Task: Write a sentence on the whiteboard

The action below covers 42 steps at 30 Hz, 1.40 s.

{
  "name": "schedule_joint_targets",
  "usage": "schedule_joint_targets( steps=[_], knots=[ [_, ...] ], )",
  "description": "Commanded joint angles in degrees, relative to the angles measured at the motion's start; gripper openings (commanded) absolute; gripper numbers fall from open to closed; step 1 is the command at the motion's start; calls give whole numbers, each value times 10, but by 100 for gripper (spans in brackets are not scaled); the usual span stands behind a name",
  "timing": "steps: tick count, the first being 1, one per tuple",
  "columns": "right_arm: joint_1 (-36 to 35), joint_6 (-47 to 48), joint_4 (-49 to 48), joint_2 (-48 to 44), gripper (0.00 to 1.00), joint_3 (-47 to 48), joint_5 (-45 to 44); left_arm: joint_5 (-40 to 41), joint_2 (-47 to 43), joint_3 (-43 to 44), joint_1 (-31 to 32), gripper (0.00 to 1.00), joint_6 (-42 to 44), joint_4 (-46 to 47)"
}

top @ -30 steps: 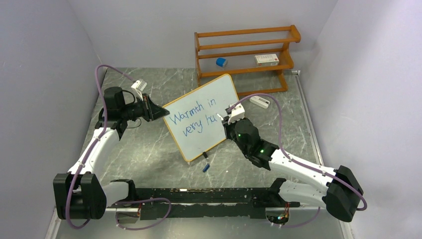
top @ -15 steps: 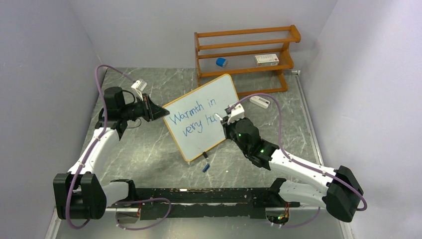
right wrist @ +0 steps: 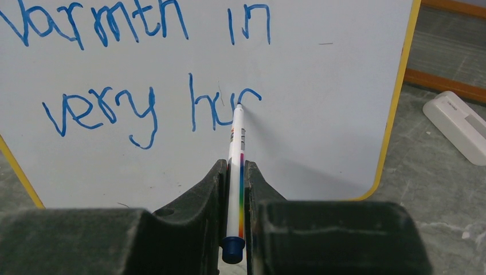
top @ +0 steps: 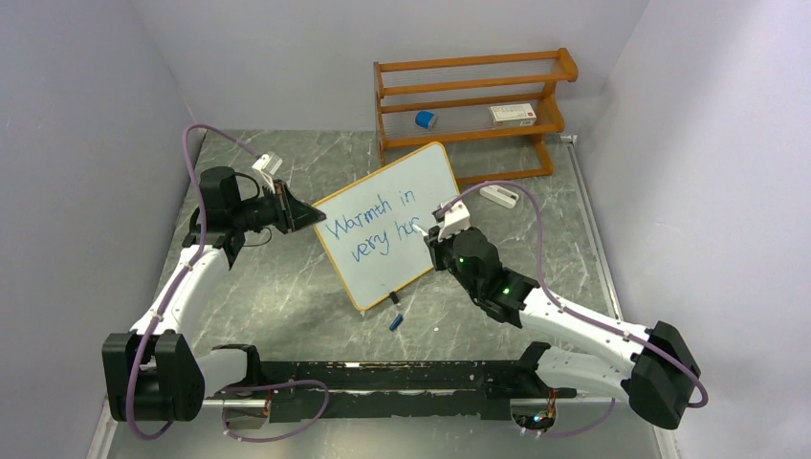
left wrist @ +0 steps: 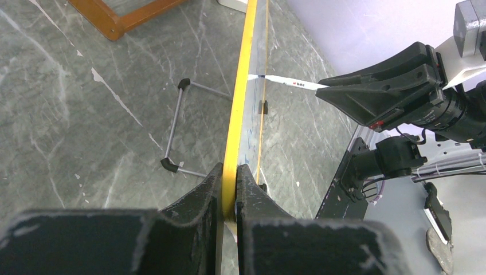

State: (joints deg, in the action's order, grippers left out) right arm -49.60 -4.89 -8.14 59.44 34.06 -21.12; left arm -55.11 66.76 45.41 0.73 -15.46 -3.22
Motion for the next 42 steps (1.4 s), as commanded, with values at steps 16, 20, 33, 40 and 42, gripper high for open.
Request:
schedule_joint_targets(
  steps=[16,20,33,40,42],
  knots=[
    [2,-14,28,-11,0,-11,-23,55,16,0,-6,5,31,-33],
    [2,-13,30,-12,0,-12,-29,55,16,0,-6,5,31,-32],
    [3,2,-24,-3,0,-16,-50,53,15,0,-6,5,32,-33],
    [3,10,-42,7,0,-6,-45,55,15,0,-6,5,32,-33],
    [3,11,-44,7,0,-5,-46,54,15,0,-6,5,32,-34]
  ],
)
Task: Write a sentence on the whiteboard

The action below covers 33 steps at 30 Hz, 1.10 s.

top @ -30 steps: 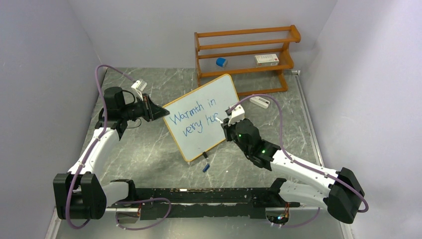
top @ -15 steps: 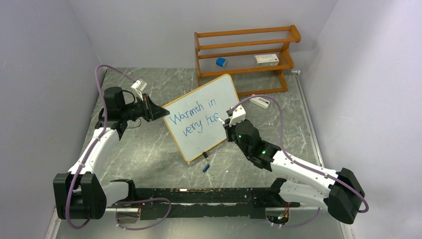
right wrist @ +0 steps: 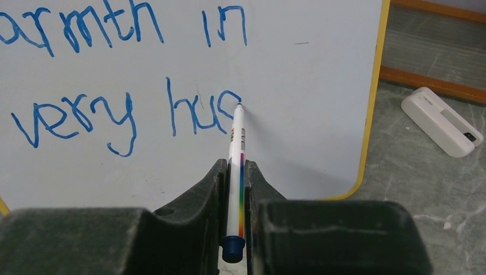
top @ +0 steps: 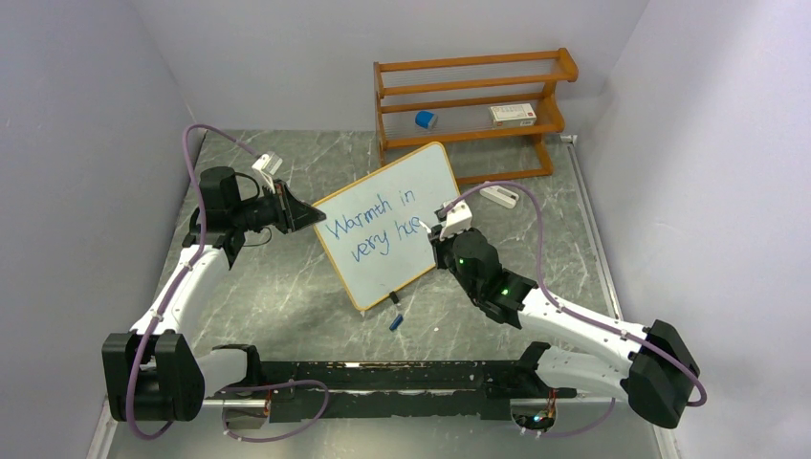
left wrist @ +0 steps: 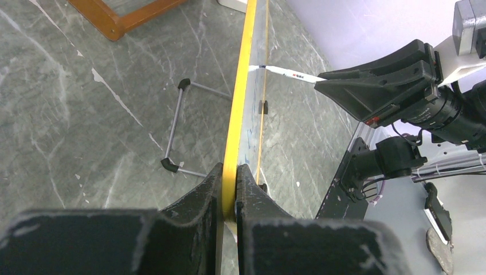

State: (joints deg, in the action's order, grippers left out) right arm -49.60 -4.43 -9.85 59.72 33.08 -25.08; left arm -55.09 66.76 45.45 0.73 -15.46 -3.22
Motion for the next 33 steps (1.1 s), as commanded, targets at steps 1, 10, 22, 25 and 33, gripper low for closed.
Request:
schedule_joint_targets(
  steps=[1,10,22,25,33],
  knots=[
    [3,7,-27,4,0,5,-7,55,15,0,-6,5,32,-34],
    [3,8,-27,6,0,8,-8,55,14,0,-6,5,32,-35],
    [3,-19,46,-9,0,12,11,56,15,0,-6,5,31,-34],
    [4,-26,61,-12,0,12,15,57,14,0,-6,5,32,-34],
    [3,-36,89,-13,0,12,17,56,16,-1,-6,5,31,-34]
  ],
)
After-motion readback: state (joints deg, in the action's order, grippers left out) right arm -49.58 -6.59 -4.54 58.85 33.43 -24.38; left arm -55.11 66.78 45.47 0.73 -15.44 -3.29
